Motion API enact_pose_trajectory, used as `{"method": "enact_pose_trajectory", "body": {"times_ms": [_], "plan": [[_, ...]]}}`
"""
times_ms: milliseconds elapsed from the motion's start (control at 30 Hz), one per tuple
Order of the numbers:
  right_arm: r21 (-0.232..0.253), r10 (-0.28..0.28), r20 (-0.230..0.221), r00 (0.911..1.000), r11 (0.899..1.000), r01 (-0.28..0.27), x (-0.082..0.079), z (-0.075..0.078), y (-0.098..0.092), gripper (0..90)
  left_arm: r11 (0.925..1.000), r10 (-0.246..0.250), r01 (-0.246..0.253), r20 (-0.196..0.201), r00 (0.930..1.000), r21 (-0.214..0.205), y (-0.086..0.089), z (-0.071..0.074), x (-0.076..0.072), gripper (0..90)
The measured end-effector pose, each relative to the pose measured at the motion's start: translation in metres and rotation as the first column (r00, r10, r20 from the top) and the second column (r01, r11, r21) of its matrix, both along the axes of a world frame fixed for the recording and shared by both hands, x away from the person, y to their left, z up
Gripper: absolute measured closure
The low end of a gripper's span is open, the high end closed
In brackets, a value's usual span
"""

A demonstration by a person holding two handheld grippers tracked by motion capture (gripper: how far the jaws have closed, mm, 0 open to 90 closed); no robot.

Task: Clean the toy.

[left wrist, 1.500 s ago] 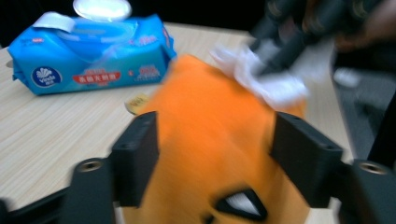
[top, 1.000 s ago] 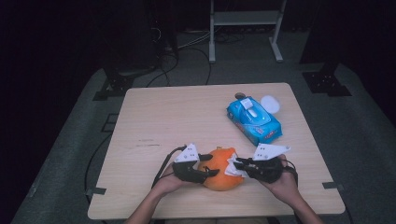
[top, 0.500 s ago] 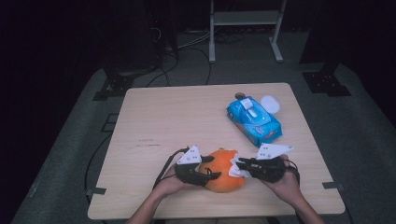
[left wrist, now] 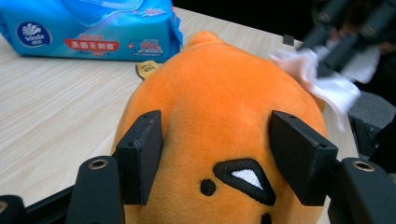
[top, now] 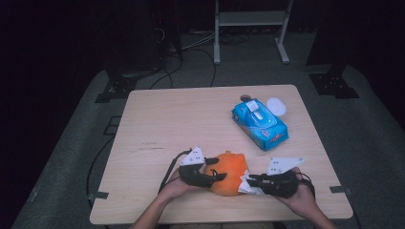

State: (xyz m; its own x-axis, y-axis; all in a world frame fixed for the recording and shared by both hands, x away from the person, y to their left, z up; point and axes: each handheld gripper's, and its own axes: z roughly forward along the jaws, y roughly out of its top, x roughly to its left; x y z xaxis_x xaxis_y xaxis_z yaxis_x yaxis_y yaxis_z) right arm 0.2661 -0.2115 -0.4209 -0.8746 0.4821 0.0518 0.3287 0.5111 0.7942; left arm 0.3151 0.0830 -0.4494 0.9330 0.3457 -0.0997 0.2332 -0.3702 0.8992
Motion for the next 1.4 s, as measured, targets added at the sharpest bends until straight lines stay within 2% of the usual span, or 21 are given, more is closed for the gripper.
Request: {"method": "enact_pose_trajectory", "body": {"times_ms": [67, 167, 233, 300, 433, 600, 667, 733, 833, 933, 1000, 1067, 1100, 1133, 1167, 1200, 1233, 1300, 1400], "plan": [[0.008, -0.033, 0.020, 0.9993, 0.999, 0.033, 0.008, 0.003, 0.000, 79.9, 0.9996, -0.023, 0.023, 0.023, 0.9995, 0.018, -0.003, 0.001, -0.003, 36.9], [0.049, -0.083, 0.024, 0.9963, 0.995, 0.082, 0.027, 0.008, 0.002, 79.8, 0.9982, -0.052, 0.050, 0.047, 0.9976, 0.034, -0.006, 0.002, -0.009, 36.8], [0.076, -0.099, 0.015, 0.9949, 0.992, 0.098, 0.039, 0.010, 0.004, 79.8, 0.9989, -0.033, 0.032, 0.042, 0.9986, 0.035, -0.005, 0.002, -0.008, 36.5], [0.090, -0.099, 0.003, 0.9951, 0.991, 0.098, 0.045, 0.009, 0.006, 79.7, 0.9997, -0.010, 0.010, 0.032, 0.9994, 0.023, -0.002, 0.001, -0.006, 36.3], [0.059, -0.090, -0.007, 0.9959, 0.994, 0.091, 0.034, 0.004, 0.005, 79.7, 0.9998, 0.020, -0.020, 0.010, 0.9997, 0.000, 0.000, -0.001, -0.003, 36.5], [0.017, -0.060, -0.056, 0.9966, 0.998, 0.061, 0.008, -0.008, -0.007, 79.7, 0.9992, 0.040, -0.040, 0.008, 0.9992, -0.001, -0.004, -0.001, -0.004, 36.3], [-0.004, -0.058, -0.046, 0.9972, 0.998, 0.058, 0.003, -0.007, -0.009, 79.7, 0.9990, 0.045, -0.045, 0.018, 0.9988, -0.003, -0.006, -0.002, -0.005, 36.0], [-0.010, -0.069, -0.025, 0.9973, 0.998, 0.068, 0.004, -0.002, -0.009, 79.7, 0.9985, 0.054, -0.055, 0.032, 0.9980, 0.009, -0.010, -0.001, -0.009, 35.9], [0.017, -0.080, 0.021, 0.9966, 0.997, 0.080, 0.019, 0.016, 0.001, 79.6, 0.9982, 0.041, -0.044, 0.071, 0.9967, 0.042, -0.017, 0.002, -0.016, 36.0], [0.019, -0.081, 0.032, 0.9962, 0.997, 0.080, 0.035, 0.023, 0.015, 79.4, 0.9977, 0.020, -0.026, 0.094, 0.9953, 0.062, -0.019, 0.004, -0.021, 35.9], [-0.002, -0.070, 0.029, 0.9971, 0.998, 0.071, 0.042, 0.016, 0.020, 79.2, 0.9987, 0.021, -0.025, 0.073, 0.9971, 0.045, -0.017, 0.003, -0.020, 35.6], [0.001, -0.051, 0.018, 0.9986, 0.999, 0.051, 0.042, 0.007, 0.020, 79.5, 0.9999, -0.008, 0.008, 0.025, 0.9997, -0.011, -0.011, 0.003, -0.016, 31.5], [0.000, -0.050, 0.018, 0.9986, 0.999, 0.050, 0.040, 0.004, 0.018, 79.7, 0.9990, -0.010, 0.010, 0.002, 0.9999, -0.044, -0.008, 0.006, -0.013, 28.6], [-0.011, -0.049, 0.025, 0.9985, 0.999, 0.049, 0.037, 0.003, 0.017, 79.8, 0.9977, 0.009, -0.010, -0.019, 0.9998, -0.068, -0.007, 0.009, -0.010, 26.6], [-0.027, -0.046, 0.038, 0.9982, 0.999, 0.047, 0.034, 0.002, 0.015, 79.9, 0.9971, 0.035, -0.036, -0.026, 0.9991, -0.067, -0.007, 0.011, -0.009, 20.4], [-0.040, -0.047, 0.047, 0.9978, 0.998, 0.049, 0.031, 0.003, 0.013, 79.8, 0.9975, 0.056, -0.057, -0.019, 0.9982, -0.042, -0.007, 0.011, -0.008, 17.2], [-0.043, -0.047, 0.048, 0.9978, 0.998, 0.049, 0.030, 0.003, 0.011, 79.8, 0.9980, 0.059, -0.060, -0.028, 0.9979, -0.021, -0.008, 0.008, -0.007, 17.2], [-0.033, -0.046, 0.045, 0.9979, 0.998, 0.048, 0.029, 0.005, 0.007, 79.6, 0.9978, 0.057, -0.059, -0.058, 0.9967, -0.030, -0.009, 0.001, -0.008, 23.0], [-0.025, -0.058, 0.062, 0.9964, 0.998, 0.059, 0.028, 0.009, 0.011, 79.3, 0.9984, 0.054, -0.054, -0.011, 0.9985, 0.016, -0.013, 0.003, -0.012, 28.0]]}}
